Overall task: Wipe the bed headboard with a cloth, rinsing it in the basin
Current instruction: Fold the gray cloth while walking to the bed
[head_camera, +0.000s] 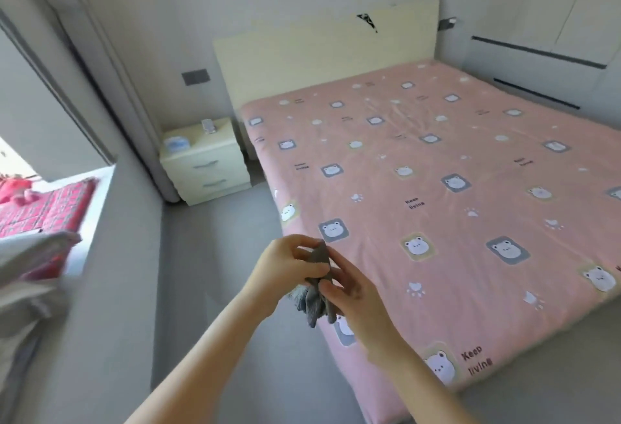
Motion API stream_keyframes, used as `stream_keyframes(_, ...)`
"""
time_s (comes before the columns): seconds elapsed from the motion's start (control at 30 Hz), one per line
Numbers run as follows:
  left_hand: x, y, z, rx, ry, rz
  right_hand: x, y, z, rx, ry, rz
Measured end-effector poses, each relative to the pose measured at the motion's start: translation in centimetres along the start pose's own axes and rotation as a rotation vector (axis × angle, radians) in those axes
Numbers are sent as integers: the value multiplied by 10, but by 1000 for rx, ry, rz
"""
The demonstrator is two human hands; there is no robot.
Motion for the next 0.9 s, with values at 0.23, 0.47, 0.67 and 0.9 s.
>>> stream_keyframes(0.23,3,-123,69,86,91,-5,-36,70,116,-15,-10,72)
stream_keyframes(0.47,6,-242,201,193,155,51,-86,129,272,-118,-77,54)
stream_keyframes(0.67,16,-350,336,272,143,67,-131,166,447,-50,-98,-149)
stream_keyframes(0.9,1,-462,486,258,122,13,-175,219,623,-41,-157,-211)
Point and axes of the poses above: each hand's wrist, its own z-axis towards the middle knuckle, its own y-axis out of the palm, x = y × z, the point moved 8 cm from there along z, towards the middle knuckle, and after that the axes turned 11 degrees about y, right-handed, at the moved point
